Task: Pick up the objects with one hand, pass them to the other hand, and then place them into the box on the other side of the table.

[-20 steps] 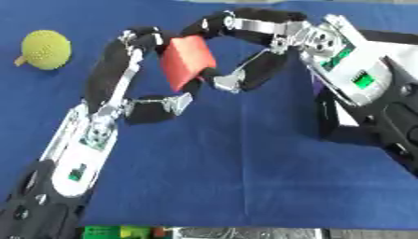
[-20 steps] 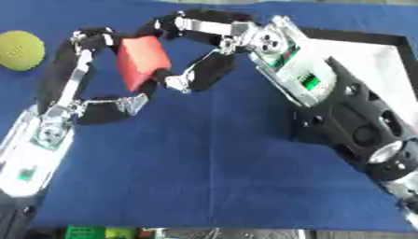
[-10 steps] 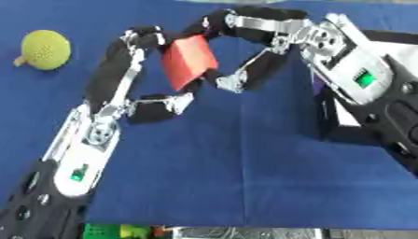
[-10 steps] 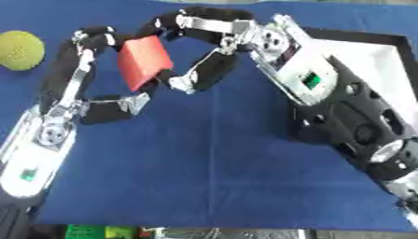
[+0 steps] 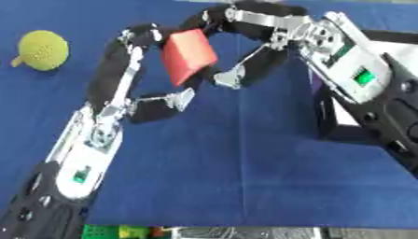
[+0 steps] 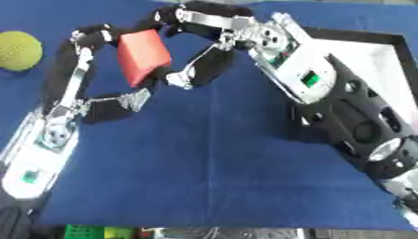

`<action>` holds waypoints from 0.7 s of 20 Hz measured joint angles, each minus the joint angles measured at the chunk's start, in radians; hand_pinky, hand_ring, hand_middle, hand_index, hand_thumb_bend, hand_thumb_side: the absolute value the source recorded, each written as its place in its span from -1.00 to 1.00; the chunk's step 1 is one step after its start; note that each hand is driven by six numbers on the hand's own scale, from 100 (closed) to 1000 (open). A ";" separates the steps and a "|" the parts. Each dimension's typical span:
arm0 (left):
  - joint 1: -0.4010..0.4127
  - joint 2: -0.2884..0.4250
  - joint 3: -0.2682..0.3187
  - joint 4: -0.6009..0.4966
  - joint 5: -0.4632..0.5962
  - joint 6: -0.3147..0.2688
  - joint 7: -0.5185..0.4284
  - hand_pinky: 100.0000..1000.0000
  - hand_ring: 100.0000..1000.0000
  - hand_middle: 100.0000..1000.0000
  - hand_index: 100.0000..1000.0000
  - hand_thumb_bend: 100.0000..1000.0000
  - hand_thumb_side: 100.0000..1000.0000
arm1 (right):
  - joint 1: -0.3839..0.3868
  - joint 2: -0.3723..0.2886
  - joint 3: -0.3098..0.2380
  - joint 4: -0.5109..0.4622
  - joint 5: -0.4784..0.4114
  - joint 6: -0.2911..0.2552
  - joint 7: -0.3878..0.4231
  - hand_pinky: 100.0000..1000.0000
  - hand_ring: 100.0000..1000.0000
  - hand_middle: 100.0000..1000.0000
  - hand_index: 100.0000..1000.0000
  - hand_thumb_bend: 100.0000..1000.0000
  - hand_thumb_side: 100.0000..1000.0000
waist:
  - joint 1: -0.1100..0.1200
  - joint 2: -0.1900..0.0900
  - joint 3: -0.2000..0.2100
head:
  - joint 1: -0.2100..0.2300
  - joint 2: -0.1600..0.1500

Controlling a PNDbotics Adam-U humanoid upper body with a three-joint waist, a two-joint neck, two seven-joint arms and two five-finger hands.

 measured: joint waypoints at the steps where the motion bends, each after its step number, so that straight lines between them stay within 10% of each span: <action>1: 0.000 -0.001 -0.001 0.000 0.002 0.007 0.004 0.49 0.08 0.04 0.70 -0.82 -0.41 | 0.000 0.000 0.000 0.000 -0.007 0.002 -0.007 0.85 1.00 0.28 0.41 -0.51 -1.00 | 0.000 0.000 0.000 | 0.000 0.000; 14: 0.000 -0.004 -0.001 0.009 -0.012 0.051 -0.013 0.57 0.26 0.22 0.76 -0.56 -0.29 | 0.001 0.000 -0.001 -0.003 -0.041 0.004 -0.053 0.83 1.00 0.26 0.42 -0.39 -1.00 | 0.000 0.000 0.000 | 0.000 0.004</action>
